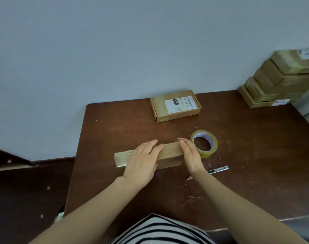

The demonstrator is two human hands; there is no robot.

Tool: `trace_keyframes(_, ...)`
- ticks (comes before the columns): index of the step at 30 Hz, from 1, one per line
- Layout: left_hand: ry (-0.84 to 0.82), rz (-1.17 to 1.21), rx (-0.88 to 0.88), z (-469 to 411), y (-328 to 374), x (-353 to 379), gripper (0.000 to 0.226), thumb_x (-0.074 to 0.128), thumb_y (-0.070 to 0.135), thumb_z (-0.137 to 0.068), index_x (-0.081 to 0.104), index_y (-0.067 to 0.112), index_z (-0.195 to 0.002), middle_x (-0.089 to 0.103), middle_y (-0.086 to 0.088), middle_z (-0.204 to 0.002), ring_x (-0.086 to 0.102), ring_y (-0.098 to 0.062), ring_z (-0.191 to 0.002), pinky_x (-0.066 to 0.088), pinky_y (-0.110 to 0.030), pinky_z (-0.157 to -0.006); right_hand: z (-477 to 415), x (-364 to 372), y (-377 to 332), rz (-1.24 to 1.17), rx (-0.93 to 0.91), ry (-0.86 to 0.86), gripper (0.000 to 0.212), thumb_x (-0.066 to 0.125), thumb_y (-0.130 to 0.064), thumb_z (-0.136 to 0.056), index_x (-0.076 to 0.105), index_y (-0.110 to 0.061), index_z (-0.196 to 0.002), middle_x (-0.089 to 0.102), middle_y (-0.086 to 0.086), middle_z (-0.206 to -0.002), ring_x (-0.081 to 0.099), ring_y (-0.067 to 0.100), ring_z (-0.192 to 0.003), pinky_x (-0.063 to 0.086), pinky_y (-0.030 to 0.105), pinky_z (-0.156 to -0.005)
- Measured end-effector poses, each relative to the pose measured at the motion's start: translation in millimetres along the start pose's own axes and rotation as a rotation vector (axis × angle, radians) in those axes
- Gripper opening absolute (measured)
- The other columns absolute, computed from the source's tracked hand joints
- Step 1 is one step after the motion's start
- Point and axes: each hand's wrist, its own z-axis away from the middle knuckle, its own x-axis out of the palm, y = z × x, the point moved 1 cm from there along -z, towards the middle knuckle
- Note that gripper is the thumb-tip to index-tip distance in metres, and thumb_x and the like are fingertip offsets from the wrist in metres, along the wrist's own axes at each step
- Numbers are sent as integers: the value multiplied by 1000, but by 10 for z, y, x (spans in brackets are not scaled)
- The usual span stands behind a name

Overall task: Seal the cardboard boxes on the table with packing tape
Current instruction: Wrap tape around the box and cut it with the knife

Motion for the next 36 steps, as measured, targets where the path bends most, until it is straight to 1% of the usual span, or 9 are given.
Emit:
trace_keyframes(6,-5,9,10,-52,59,37,63,60,24,-91,29,28,-145,39,5,-143,35,-14,-132,23,-27,-111,44,-239,63,69,-85,23,37,40,-72,-81,62,-42,-87,63,-18,-96,56,-3,-94,40,18,-78)
trace_keyframes(10,10,-14,-46,-86,-2,30,64,63,20,-87,32,26,-143,41,3,-140,38,-17,-129,26,-28,-109,-75,-356,21,-330,57,374,47,40,-51,-96,73,-22,-77,70,-3,-82,62,12,-82,46,25,-78)
trace_keyframes(13,2,-19,-90,-51,-74,30,68,64,20,-86,29,25,-144,41,3,-142,37,-16,-130,24,-27,-111,-184,-528,99,207,2,280,28,58,-39,-91,65,-16,-106,65,3,-105,58,24,-106,45,34,-85)
trace_keyframes(17,15,-58,-12,-82,-22,60,84,56,34,-91,0,20,-152,11,1,-160,6,-11,-146,-5,-24,-114,-286,-560,272,975,46,-41,62,66,-37,-86,42,-19,-140,38,2,-145,28,25,-138,25,42,-111)
trace_keyframes(21,-68,-120,107,-72,51,196,63,26,31,-104,-23,24,-142,-20,3,-155,-24,-8,-137,-17,-27,-113,-308,-495,351,1179,-34,-30,34,51,-32,-97,51,-20,-129,50,1,-134,39,22,-130,24,36,-110)
trace_keyframes(25,-92,-113,110,-61,58,220,79,29,0,-96,-30,32,-137,-33,2,-147,-28,-13,-137,-21,-29,-111,-329,-540,288,1205,-40,-25,24,45,-33,-99,57,-20,-116,62,1,-112,52,23,-113,32,33,-100)
trace_keyframes(29,-127,-97,115,-62,81,181,87,36,-4,-91,-14,38,-146,-23,0,-155,-22,-13,-143,-20,-29,-111,-294,-604,145,967,3,-1,25,44,-30,-100,55,-16,-118,67,7,-99,58,29,-100,35,34,-91)
trace_keyframes(32,-138,168,54,-93,104,83,75,47,8,-91,13,40,-150,-1,2,-161,-4,-14,-147,-11,-32,-118,-242,-682,-67,585,-13,-14,32,56,-24,-95,58,-5,-122,65,11,-105,60,27,-100,44,35,-87)
trace_keyframes(36,93,778,-336,-294,134,-180,62,54,15,-90,34,36,-144,32,13,-151,40,-22,-133,38,-33,-106,-92,-794,-440,164,-128,-70,37,64,-10,-89,59,-1,-125,66,7,-107,61,17,-98,48,28,-86)
